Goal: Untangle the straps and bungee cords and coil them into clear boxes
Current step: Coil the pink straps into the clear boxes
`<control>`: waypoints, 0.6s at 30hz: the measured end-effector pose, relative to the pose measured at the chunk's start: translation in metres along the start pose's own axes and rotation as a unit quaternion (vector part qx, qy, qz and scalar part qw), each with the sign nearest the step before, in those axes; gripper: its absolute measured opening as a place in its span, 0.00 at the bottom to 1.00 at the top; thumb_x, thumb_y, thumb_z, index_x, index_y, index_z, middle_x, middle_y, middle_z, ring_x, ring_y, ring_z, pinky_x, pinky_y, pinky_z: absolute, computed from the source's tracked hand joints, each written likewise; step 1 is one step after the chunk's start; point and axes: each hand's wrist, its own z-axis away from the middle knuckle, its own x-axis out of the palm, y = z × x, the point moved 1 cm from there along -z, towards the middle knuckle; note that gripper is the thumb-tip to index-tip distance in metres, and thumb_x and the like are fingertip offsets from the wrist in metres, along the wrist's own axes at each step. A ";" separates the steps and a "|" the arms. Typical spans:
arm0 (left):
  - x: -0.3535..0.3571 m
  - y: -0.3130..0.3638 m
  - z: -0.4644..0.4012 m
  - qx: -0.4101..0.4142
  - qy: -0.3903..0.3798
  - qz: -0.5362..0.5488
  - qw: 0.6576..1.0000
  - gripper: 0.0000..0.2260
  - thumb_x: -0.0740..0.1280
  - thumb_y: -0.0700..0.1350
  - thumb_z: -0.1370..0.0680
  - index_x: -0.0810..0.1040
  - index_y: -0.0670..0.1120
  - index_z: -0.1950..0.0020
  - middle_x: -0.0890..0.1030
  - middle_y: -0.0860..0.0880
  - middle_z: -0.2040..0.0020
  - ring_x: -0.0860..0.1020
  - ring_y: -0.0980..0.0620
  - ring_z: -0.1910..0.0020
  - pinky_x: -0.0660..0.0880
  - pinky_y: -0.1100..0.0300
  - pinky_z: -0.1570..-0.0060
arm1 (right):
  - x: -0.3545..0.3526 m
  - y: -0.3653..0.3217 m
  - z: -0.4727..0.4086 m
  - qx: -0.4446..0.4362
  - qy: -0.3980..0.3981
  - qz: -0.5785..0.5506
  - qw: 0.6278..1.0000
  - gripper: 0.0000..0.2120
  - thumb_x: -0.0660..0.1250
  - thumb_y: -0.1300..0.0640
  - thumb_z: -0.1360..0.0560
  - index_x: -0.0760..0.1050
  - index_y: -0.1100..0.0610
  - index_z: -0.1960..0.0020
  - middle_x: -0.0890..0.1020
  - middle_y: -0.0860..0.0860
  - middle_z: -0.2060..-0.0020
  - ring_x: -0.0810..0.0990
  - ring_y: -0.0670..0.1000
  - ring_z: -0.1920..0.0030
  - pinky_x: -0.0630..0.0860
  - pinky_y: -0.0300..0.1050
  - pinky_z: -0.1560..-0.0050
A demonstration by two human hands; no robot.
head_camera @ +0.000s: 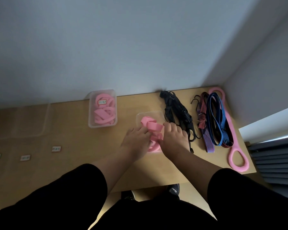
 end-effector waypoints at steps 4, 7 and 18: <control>-0.008 -0.004 0.005 0.001 0.015 0.034 0.999 0.14 0.65 0.53 0.21 0.77 0.52 0.36 0.77 0.51 0.39 0.74 0.49 0.41 0.67 0.54 0.45 | -0.006 0.003 0.009 -0.013 -0.012 -0.042 0.999 0.37 0.62 0.37 0.21 0.54 0.54 0.21 0.63 0.51 0.22 0.61 0.53 0.22 0.59 0.51 0.24; -0.015 -0.006 0.005 0.006 0.012 0.038 0.999 0.15 0.64 0.54 0.20 0.75 0.51 0.35 0.77 0.51 0.38 0.74 0.48 0.41 0.69 0.53 0.42 | -0.011 0.004 0.014 -0.010 -0.020 -0.059 0.998 0.40 0.64 0.36 0.22 0.54 0.54 0.19 0.61 0.50 0.20 0.58 0.52 0.20 0.55 0.50 0.22; -0.036 -0.004 0.017 0.079 -0.052 0.019 0.995 0.21 0.53 0.56 0.19 0.74 0.50 0.32 0.77 0.48 0.36 0.74 0.49 0.37 0.72 0.53 0.37 | -0.025 0.000 0.044 -0.021 -0.028 -0.028 0.999 0.42 0.60 0.35 0.20 0.47 0.56 0.17 0.53 0.51 0.18 0.47 0.50 0.18 0.44 0.48 0.21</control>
